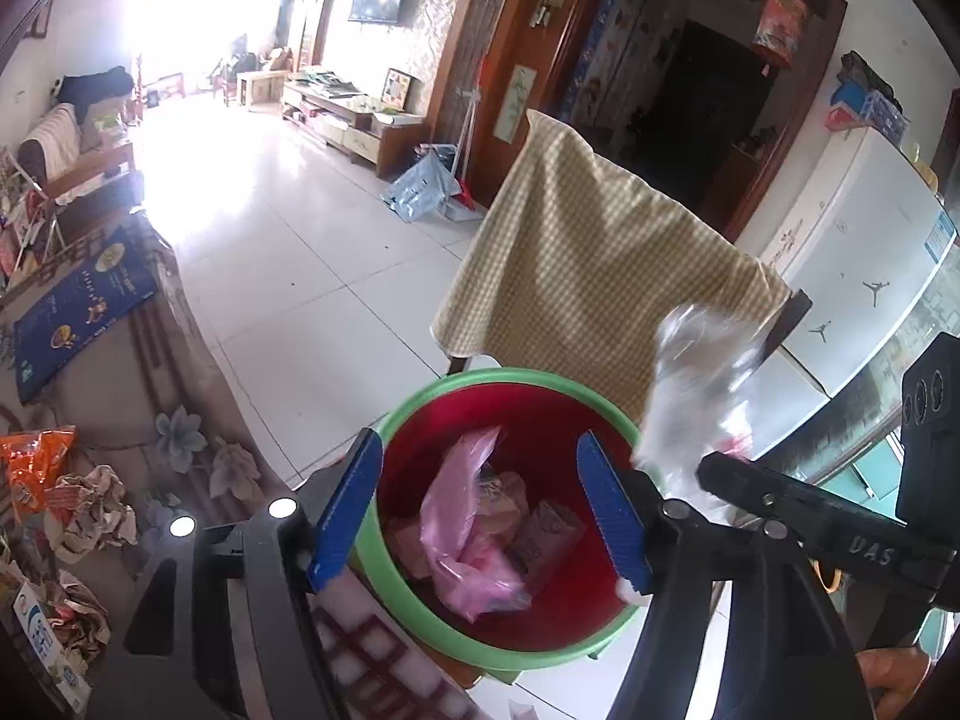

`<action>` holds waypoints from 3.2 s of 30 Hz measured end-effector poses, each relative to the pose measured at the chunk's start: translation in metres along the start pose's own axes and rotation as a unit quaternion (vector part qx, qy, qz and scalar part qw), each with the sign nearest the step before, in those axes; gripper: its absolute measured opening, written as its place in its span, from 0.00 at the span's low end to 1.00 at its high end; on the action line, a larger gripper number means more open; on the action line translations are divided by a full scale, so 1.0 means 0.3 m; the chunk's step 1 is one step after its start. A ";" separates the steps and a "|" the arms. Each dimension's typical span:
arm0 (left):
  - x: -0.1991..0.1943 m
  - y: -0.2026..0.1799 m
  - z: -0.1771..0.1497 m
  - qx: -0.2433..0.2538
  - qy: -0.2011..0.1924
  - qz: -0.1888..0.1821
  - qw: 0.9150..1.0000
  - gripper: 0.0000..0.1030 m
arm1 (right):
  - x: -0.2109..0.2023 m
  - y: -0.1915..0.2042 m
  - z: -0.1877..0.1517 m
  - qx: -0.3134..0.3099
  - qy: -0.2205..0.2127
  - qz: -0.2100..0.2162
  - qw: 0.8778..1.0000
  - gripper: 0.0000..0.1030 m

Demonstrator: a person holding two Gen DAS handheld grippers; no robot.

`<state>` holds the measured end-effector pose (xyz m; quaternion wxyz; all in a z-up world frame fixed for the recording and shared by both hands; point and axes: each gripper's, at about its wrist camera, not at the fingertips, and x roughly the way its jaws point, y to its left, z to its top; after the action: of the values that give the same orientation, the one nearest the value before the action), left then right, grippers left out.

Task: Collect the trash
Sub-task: 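Open both grippers to drop the bottle and pink wrapper into the bucket, then grasp the white milk carton with the left gripper while the right gripper grasps crumpled paper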

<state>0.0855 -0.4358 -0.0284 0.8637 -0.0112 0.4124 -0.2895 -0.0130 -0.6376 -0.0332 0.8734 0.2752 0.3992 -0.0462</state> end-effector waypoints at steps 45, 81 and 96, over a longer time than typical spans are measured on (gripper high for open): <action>-0.231 1.119 -0.541 -0.268 0.104 0.170 0.943 0.70 | 0.372 0.891 -0.472 -0.153 0.174 0.062 0.971 0.75; -0.691 1.311 -0.808 -0.276 0.055 0.189 0.941 0.59 | 0.769 1.214 -0.698 -0.266 0.239 0.017 0.934 0.47; -0.710 1.307 -0.812 -0.273 0.050 0.184 0.943 0.58 | 0.768 1.193 -0.670 -0.236 0.233 0.004 0.943 0.76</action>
<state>-0.0020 0.0525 -0.1400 0.8438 -0.1562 0.5135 -0.0014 0.1154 -0.1992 -0.1474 0.7963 0.0658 0.5895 0.1185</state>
